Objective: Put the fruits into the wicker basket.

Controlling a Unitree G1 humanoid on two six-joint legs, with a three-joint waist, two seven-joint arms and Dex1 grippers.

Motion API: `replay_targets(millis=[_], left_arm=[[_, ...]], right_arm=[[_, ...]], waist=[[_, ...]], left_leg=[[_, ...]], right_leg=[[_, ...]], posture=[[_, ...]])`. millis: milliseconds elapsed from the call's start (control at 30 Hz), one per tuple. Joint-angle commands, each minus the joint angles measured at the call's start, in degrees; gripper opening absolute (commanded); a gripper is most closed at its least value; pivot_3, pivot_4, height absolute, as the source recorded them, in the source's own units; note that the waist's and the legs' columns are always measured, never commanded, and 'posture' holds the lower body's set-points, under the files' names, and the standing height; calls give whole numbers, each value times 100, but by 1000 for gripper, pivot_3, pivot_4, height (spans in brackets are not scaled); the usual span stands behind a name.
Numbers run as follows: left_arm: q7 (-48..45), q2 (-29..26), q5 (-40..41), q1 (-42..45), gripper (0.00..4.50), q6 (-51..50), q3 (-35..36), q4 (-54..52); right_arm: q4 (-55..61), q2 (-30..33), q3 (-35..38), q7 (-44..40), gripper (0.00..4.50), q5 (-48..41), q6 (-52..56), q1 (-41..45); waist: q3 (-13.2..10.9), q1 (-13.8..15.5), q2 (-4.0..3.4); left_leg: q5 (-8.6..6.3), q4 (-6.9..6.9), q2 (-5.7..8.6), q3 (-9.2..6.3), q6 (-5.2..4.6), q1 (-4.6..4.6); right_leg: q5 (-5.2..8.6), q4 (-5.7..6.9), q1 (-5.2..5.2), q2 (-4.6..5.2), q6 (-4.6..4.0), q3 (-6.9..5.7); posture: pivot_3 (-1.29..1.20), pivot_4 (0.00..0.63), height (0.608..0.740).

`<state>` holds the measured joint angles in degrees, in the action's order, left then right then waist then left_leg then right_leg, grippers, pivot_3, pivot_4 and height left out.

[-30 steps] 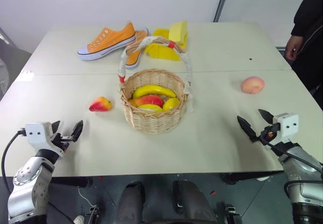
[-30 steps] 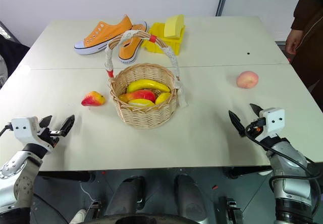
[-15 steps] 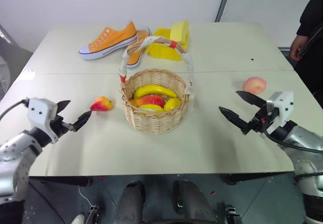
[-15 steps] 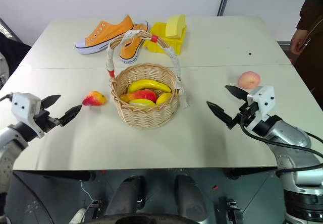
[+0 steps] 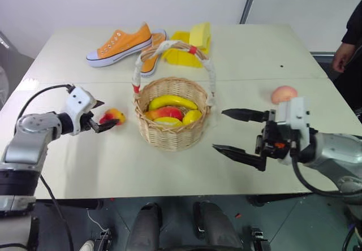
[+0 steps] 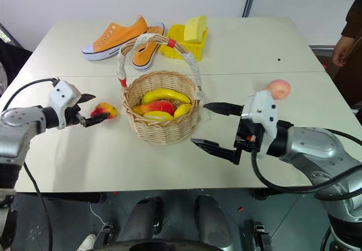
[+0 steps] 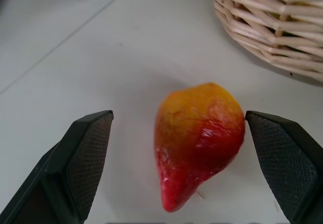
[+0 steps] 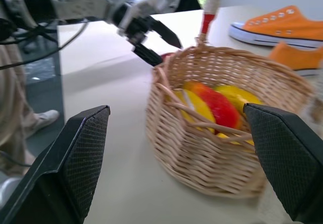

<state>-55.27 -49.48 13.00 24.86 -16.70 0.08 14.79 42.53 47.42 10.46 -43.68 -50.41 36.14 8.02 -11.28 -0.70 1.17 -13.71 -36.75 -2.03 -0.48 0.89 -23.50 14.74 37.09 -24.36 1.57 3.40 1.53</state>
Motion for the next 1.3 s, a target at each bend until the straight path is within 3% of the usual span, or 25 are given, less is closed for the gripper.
replay_targets(millis=[33,67,167,267,333,433,567,667,833,1033,1200,1300], left_arm=[[-276,-40,-227,257,4500,207,-159,298],[-324,-9,-256,324,4500,295,-182,396],[-361,111,-216,487,3743,391,-100,618],[-294,124,-303,505,2237,474,-60,694],[-277,122,-309,487,2003,501,-28,699],[-272,-148,34,13,2003,249,536,206],[-492,-353,1702,-910,2003,-1472,1884,-1785],[-227,-269,2663,-1190,2003,-2385,2215,-3089],[1068,419,3473,-583,2003,-3186,1762,-4470],[2133,1400,2850,331,2003,-3193,605,-4308],[2141,1669,2554,466,4312,-2971,176,-4138],[1946,1751,2507,429,4415,-2745,69,-4149]], right_arm=[[222,-99,-20,64,4410,-97,-92,61],[229,-126,-60,56,4410,-55,-134,30],[247,-190,-137,17,4500,61,-233,-80],[249,-205,-173,-3,4500,100,-309,-139],[261,-204,-196,-1,4500,112,-343,-158],[289,-152,-213,-22,4500,226,-411,-130],[116,0,-45,-139,4500,279,-425,12],[-63,36,-36,-242,4500,348,-455,143],[-303,21,-125,-371,4500,479,-494,391],[-415,-47,-225,-232,4500,570,-401,659],[-655,-52,-48,98,4500,682,-269,651],[-1379,251,-37,298,4500,1628,-536,648]], waist=[[0,-3,0],[-1,-2,2],[0,6,3],[0,1,4],[1,-7,4],[1,-44,4],[-3,-44,12],[-3,27,11],[-3,43,10],[-2,-25,12],[-2,-6,12],[-2,3,11]], left_leg=[[0,0,0,0,0,0],[0,0,0,0,0,0],[0,-3,0,-1,0,0],[0,-6,0,0,0,0],[0,-5,0,0,0,0],[0,-6,-1,-1,-1,1],[0,-6,-37,0,-1,1],[1,-8,-47,7,0,1],[1,-32,-49,29,1,3],[1,-35,-25,23,0,11],[0,-28,-46,13,-1,10],[1,-30,-49,13,-1,10]], right_leg=[[0,0,0,0,0,0],[0,1,0,0,0,0],[-1,5,0,0,0,-1],[-1,5,1,0,1,-1],[-2,6,1,0,3,-1],[-4,11,1,-2,5,-1],[-8,14,-5,-7,12,-3],[0,14,1,-2,-1,-15],[-1,10,24,7,-4,-12],[-19,12,32,-12,30,-6],[-21,17,22,-44,31,-4],[-20,16,22,-48,20,-3]], posture=[[0,150,740],[0,150,740],[0,150,740],[0,150,740],[0,150,740],[0,150,740],[0,150,740],[0,150,740],[0,150,740],[0,150,740],[0,150,740],[0,150,740]])
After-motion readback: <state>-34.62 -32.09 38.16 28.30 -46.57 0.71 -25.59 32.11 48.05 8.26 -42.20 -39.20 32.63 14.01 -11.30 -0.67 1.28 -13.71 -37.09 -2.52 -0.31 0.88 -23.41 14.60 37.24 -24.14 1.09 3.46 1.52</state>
